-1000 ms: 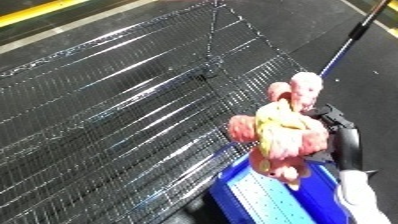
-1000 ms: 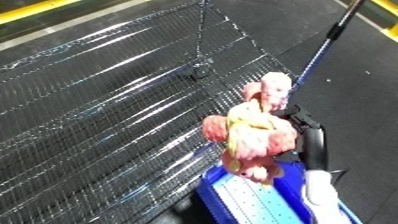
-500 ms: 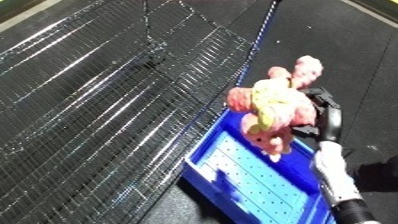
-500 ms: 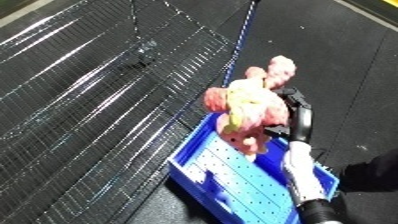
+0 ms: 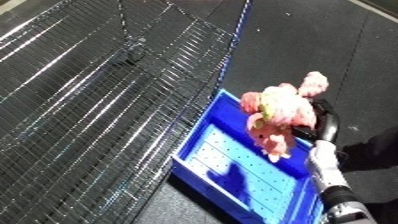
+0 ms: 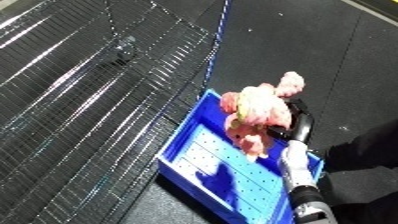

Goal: Pick up the object and place it into the box

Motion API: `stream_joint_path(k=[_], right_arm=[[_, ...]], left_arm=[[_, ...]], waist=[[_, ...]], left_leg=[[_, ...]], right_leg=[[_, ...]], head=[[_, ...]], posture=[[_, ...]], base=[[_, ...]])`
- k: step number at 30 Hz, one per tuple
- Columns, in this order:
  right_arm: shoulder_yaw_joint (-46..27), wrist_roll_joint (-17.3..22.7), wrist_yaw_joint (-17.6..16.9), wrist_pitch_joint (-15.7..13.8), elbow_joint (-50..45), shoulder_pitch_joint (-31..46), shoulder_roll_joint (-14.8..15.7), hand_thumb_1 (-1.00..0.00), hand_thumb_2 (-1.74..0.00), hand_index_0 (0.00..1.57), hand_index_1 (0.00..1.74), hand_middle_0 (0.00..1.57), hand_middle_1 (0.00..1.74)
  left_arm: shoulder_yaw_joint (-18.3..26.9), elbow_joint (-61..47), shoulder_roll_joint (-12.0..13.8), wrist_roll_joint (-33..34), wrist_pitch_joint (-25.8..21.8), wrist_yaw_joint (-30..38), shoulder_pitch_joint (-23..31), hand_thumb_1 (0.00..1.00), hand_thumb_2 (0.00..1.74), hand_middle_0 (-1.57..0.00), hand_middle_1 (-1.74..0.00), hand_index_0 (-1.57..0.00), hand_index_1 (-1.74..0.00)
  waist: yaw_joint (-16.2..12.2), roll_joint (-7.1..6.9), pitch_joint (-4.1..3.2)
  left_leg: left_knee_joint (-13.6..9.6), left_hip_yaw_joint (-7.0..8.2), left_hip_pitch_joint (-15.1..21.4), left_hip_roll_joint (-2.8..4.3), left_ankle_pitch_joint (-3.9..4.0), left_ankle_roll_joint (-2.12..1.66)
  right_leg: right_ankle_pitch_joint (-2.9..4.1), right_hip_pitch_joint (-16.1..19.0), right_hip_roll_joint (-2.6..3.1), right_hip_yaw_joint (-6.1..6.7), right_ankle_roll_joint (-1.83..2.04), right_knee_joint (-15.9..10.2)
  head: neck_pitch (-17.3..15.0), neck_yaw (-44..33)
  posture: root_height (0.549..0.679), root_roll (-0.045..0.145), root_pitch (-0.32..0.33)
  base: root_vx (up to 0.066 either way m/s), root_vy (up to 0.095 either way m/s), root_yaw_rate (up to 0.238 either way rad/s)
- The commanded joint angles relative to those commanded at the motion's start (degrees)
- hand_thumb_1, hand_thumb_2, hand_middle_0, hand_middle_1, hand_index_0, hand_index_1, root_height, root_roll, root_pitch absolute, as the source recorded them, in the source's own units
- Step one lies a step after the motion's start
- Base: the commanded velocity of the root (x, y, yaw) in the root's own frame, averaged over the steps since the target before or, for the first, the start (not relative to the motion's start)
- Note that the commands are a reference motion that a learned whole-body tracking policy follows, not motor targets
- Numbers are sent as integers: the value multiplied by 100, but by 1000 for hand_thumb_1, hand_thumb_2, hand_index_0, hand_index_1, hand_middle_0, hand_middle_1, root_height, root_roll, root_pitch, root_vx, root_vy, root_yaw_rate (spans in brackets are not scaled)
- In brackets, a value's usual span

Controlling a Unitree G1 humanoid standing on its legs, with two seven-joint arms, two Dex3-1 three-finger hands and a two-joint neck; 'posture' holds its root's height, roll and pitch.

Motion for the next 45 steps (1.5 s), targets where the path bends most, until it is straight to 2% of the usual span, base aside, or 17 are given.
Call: stream_joint_path(k=[4, 12, 17, 27, 34, 45], right_arm=[[-56, 144, 35, 2, 254, 19, -22, -400, -696, 628, 696, 628, 696], [-39, 172, 156, 2, 388, 112, 25, 0, 0, 0, 0, 0, 0], [83, 109, 206, 56, 416, 134, 52, 0, 0, 0, 0, 0, 0], [365, 105, 358, 98, 280, 32, 166, 0, 0, 0, 0, 0, 0], [908, -277, 487, 106, -749, -17, 443, 0, 0, 0, 0, 0, 0], [1388, -620, 712, 164, -2370, 44, 898, 0, 0, 0, 0, 0, 0]], left_arm=[[-9, -9, 38, 35, -6, -18, -9, 1000, 1740, -1570, -1740, -1570, -1740], [2, -49, 81, 86, 3, -80, 20, 1000, 1740, -1570, -1740, -1570, -1740], [15, -58, 99, 80, 9, -71, 46, 1000, 1740, -1570, -1740, -1570, -1740], [51, -70, 82, 77, 27, -81, 74, 1000, 1740, -1570, -1740, -1570, -1740], [150, -41, -23, 48, 50, -8, 128, 1000, 1740, -1570, -1740, -1570, -1740], [341, -64, -202, 9, 176, 50, 353, 1000, 1740, -1570, -1740, -1570, -1740]], waist=[[12, 16, -23], [26, 21, -40], [62, -2, -59], [154, -37, -73], [220, -93, -64], [423, -233, -60]], left_leg=[[-40, 5, 15, -4, 14, -2], [-118, 7, 50, -11, 53, 2], [-155, 11, 68, -5, 69, 3], [-194, -12, 77, -17, 96, 9], [-222, -31, 82, -13, 107, 25], [-192, -78, 60, 1, 111, 48]], right_leg=[[-10, 39, -11, -21, 3, -58], [-25, 95, -15, -49, 7, -139], [-31, 133, -12, -69, 15, -172], [-32, 174, -16, -104, 17, -203], [-50, 194, -8, -126, 28, -185], [-81, 212, 13, -173, 34, -124]], head=[[13, -1], [81, 143], [143, 406], [102, 240], [71, 92], [83, -402]], posture=[[643, 98, -174], [645, 98, -172], [645, 97, -171], [646, 96, -172], [646, 91, -173], [644, 85, -177]], base=[[7, -8, 11], [5, -1, 15], [8, -4, 16], [5, 2, 20], [8, 2, 27], [-4, -5, 41]])
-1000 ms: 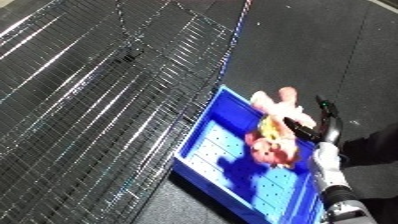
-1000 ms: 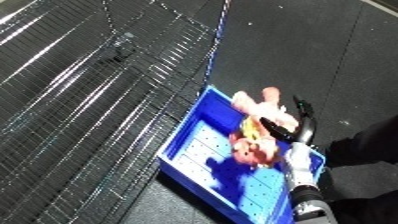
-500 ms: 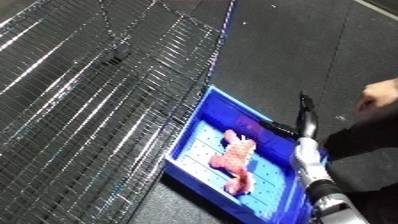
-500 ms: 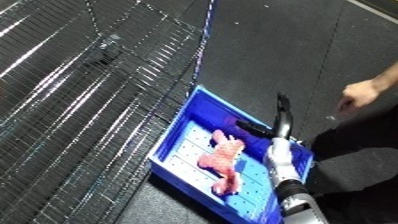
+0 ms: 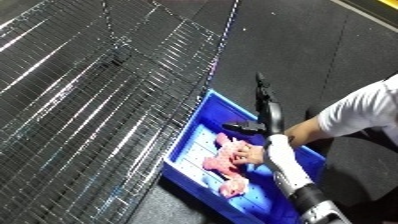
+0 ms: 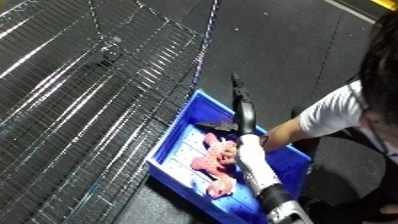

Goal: Pick up the object and place it into the box

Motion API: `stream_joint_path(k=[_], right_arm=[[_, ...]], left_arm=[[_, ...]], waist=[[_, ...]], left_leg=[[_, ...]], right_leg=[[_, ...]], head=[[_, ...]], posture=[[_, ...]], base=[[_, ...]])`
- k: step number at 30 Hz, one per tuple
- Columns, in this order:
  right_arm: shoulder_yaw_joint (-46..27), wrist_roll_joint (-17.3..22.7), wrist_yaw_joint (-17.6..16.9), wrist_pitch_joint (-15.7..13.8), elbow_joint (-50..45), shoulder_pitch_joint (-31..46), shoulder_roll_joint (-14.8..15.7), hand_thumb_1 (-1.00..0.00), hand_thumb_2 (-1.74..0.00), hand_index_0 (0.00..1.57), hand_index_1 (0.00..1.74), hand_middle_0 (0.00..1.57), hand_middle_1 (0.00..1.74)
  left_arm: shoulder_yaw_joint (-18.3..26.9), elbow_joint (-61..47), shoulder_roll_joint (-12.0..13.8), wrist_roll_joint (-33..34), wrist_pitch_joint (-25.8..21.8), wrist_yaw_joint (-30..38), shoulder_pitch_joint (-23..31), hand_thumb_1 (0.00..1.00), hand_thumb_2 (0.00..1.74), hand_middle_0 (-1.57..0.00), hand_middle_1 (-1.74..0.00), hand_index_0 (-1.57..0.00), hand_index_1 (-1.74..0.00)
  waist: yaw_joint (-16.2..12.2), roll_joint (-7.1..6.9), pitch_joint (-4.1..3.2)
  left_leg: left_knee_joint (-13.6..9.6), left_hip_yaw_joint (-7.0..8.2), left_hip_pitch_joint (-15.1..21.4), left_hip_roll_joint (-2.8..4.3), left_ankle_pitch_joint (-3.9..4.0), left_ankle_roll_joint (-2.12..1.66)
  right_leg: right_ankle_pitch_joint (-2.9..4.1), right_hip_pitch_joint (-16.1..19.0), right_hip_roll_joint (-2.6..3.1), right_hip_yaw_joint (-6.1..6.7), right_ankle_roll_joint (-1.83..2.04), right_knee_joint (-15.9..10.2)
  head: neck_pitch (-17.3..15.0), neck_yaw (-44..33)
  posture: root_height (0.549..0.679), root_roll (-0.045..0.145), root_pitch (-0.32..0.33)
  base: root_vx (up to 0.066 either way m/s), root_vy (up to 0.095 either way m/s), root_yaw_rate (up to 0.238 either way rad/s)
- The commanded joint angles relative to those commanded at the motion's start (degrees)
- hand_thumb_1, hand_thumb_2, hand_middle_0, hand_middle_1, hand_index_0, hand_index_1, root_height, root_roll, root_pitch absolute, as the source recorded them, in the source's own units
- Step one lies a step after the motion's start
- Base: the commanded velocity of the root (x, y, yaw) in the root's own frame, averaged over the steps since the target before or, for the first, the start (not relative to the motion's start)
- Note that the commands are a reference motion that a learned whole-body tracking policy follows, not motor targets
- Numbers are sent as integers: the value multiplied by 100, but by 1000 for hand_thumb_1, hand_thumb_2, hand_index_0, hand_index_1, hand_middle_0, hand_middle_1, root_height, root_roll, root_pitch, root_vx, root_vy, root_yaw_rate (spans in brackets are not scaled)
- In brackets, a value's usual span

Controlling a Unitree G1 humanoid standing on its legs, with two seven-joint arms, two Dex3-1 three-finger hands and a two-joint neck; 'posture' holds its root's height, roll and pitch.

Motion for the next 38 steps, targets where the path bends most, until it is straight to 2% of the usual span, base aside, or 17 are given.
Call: stream_joint_path(k=[4, 11, 14, 21, 24, 31, 33, 36, 38], right_arm=[[232, -234, 102, 86, -521, 16, 75, 0, 0, 0, 0, 0, 0], [876, -575, 475, 332, -1263, -33, 229, 0, 0, 0, 0, 0, 0], [1137, -648, 589, 405, -1407, -90, 307, 0, 0, 0, 0, 0, 0], [1786, -815, 777, 541, -1517, -376, 366, 0, 0, 0, 0, 0, 0], [2095, -892, 856, 579, -1606, -520, 374, 0, 0, 0, 0, 0, 0], [2672, -1039, 866, 619, -1642, -873, 383, 0, 0, 0, 0, 0, 0], [2798, -1057, 871, 626, -1614, -961, 384, 0, 0, 0, 0, 0, 0], [2950, -1115, 891, 652, -1543, -1070, 361, 0, 0, 0, 0, 0, 0], [3029, -1171, 902, 675, -1483, -1143, 320, 0, 0, 0, 0, 0, 0]], left_arm=[[57, -67, -24, 33, 48, -15, 55, 1000, 1740, -1570, -1740, -1570, -1740], [190, -248, 2, 183, 158, -89, 89, 1000, 1740, -1570, -1740, -1570, -1740], [226, -320, 20, 244, 185, -89, 62, 1000, 1740, -1570, -1740, -1570, -1740], [347, -626, 102, 390, 155, 3, -60, 1000, 1740, -1570, -1740, -1570, -1740], [371, -717, 94, 395, 112, 89, -136, 1000, 1740, -1570, -1740, -1570, -1740], [228, -784, 50, 408, 67, 212, -417, 1000, 1740, -1570, -1740, -1570, -1740], [183, -766, 65, 444, 77, 214, -481, 1000, 1740, -1570, -1740, -1570, -1740], [173, -700, 85, 506, 106, 208, -531, 1000, 1740, -1570, -1740, -1570, -1740], [188, -615, 96, 520, 119, 209, -550, 1000, 1740, -1570, -1740, -1570, -1740]], waist=[[114, -56, -1], [411, -156, 25], [529, -200, 41], [794, -319, 84], [917, -366, 99], [1175, -467, 156], [1242, -487, 170], [1331, -507, 191], [1378, -511, 197]], left_leg=[[9, -34, -17, 3, 11, 4], [33, -115, -64, 5, 48, 4], [56, -157, -102, 2, 64, 4], [123, -292, -234, -17, 109, 4], [164, -353, -282, -34, 110, 9], [289, -519, -415, -104, 98, 41], [321, -554, -439, -121, 88, 49], [360, -598, -462, -141, 76, 58], [368, -622, -476, -152, 76, 63]], right_leg=[[-15, 11, 6, -23, 6, 24], [-64, 32, 11, -100, 25, 126], [-79, 26, 18, -125, 29, 172], [-127, -19, 28, -187, 37, 321], [-147, -32, 23, -217, 37, 387], [-190, -68, 1, -273, 31, 565], [-201, -85, -8, -290, 30, 615], [-211, -104, -18, -314, 31, 668], [-210, -123, -25, -323, 35, 689]], head=[[-40, -479], [-224, -1853], [-49, -2462], [-2, -3881], [121, -4514], [153, -5928], [173, -6197], [460, -6474], [478, -6684]], posture=[[643, 81, -181], [640, 70, -192], [638, 66, -197], [635, 58, -204], [633, 56, -207], [630, 52, -215], [629, 51, -216], [628, 51, -218], [627, 50, -218]], base=[[-7, -7, 66], [-13, -14, 127], [-7, -14, 141], [-9, 2, 126], [-9, -1, 116], [-7, -8, 127], [-6, -1, 97], [-3, 10, 57], [0, 16, 39]])
